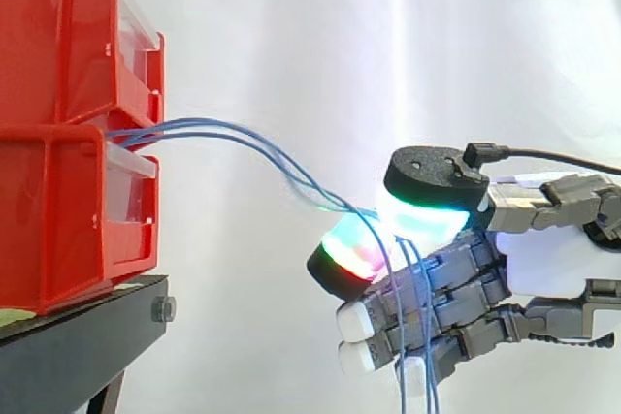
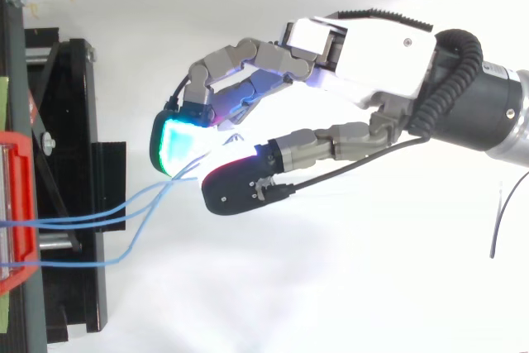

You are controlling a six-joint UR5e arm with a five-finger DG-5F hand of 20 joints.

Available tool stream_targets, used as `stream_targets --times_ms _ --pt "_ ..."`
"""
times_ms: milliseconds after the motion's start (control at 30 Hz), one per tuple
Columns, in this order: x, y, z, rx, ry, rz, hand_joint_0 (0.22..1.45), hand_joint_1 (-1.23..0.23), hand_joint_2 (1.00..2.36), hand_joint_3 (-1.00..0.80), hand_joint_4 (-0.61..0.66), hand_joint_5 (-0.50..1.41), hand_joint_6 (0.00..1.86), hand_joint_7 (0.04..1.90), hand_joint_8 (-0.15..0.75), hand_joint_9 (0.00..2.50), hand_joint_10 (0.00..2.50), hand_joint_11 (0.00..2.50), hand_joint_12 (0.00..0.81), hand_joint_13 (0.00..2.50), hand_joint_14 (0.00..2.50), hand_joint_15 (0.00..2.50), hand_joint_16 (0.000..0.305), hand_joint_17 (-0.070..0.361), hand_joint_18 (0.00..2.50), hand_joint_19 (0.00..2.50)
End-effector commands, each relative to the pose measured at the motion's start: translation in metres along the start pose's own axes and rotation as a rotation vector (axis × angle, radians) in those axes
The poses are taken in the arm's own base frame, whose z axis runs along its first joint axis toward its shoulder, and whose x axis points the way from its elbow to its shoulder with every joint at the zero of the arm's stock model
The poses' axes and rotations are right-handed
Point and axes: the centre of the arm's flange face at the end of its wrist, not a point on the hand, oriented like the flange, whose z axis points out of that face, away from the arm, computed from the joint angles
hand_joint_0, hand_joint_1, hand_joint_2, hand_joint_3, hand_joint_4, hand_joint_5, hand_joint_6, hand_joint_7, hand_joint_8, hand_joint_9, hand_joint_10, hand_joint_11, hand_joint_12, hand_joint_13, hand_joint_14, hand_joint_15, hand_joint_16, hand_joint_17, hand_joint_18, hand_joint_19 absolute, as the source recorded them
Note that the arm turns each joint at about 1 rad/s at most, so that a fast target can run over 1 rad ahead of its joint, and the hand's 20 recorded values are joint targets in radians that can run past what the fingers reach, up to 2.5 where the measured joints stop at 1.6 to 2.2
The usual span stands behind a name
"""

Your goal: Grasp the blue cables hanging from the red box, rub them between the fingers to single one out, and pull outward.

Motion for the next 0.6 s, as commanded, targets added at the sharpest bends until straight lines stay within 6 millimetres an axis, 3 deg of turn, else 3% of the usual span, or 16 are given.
stream_targets --times_ms 0,367,567 --pt "-0.0002 0.0001 0.0001 0.0 0.0 0.0 0.65 -0.76 1.01 -0.3 0.22 -0.17 0.76 0.99 0.243 0.76 0.01 0.3 0.322 0.73 0.01 0.26 0.04 0.091 0.73 0.46" --pt "-0.0002 0.0001 0.0001 0.0 0.0 -0.001 0.67 -0.84 1.01 -0.41 0.21 -0.17 0.77 0.99 0.23 0.75 0.01 0.3 0.311 0.72 0.01 0.26 0.04 0.089 0.72 0.44" --pt "-0.0002 0.0008 0.0005 -0.002 -0.001 -0.001 0.57 -0.71 1.0 -0.5 0.23 -0.16 0.77 0.99 0.244 0.77 0.01 0.3 0.32 0.73 0.01 0.27 0.04 0.091 0.72 0.46"
